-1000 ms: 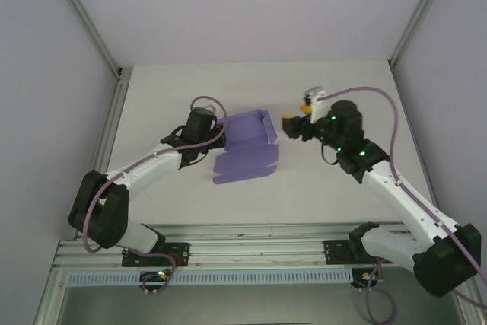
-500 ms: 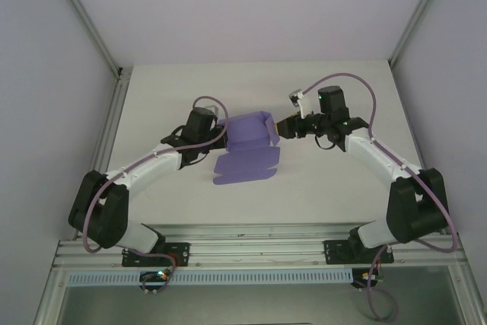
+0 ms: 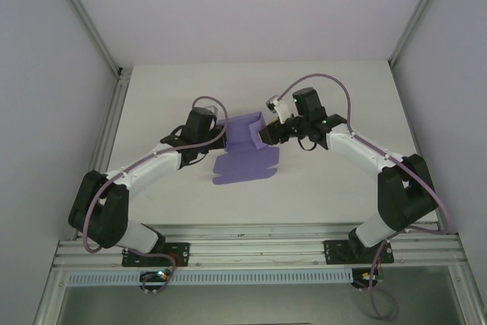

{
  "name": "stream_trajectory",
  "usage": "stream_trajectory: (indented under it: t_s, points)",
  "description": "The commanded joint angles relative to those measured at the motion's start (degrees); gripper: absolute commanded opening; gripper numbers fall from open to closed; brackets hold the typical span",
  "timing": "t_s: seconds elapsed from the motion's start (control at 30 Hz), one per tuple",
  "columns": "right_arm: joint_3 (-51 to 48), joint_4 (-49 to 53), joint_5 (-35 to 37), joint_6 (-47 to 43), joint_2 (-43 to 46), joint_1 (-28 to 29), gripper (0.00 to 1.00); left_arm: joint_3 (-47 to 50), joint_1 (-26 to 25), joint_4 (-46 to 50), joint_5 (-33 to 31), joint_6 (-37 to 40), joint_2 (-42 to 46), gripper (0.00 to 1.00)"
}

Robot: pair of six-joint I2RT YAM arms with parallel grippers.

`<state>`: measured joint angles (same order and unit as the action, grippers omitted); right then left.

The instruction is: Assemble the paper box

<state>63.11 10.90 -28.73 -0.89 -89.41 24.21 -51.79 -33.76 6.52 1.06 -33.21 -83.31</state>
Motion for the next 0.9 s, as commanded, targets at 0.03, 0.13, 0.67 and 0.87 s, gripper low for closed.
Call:
stream_trajectory:
  t_s: [0.03,0.13,0.67,0.87]
  points:
    - [1.87,-1.12,20.05,0.57,-1.53,4.70,0.53,-0.39,-0.65,-1.40,0.87,0.60,2.09,0.00]
    - [1.49,-2.44,24.86,-0.14,-1.88,6.63,0.54,-0.51,-0.72,-1.25,0.88,0.74,2.22,0.00]
    - [1.96,-5.50,35.48,3.03,-2.14,7.95,0.23,-0.64,-1.66,-0.90,0.49,0.68,2.15,0.00]
    - [1.92,-2.71,50.64,4.10,-1.41,9.41,0.02,-1.01,-1.81,0.15,-0.78,0.31,1.95,0.00]
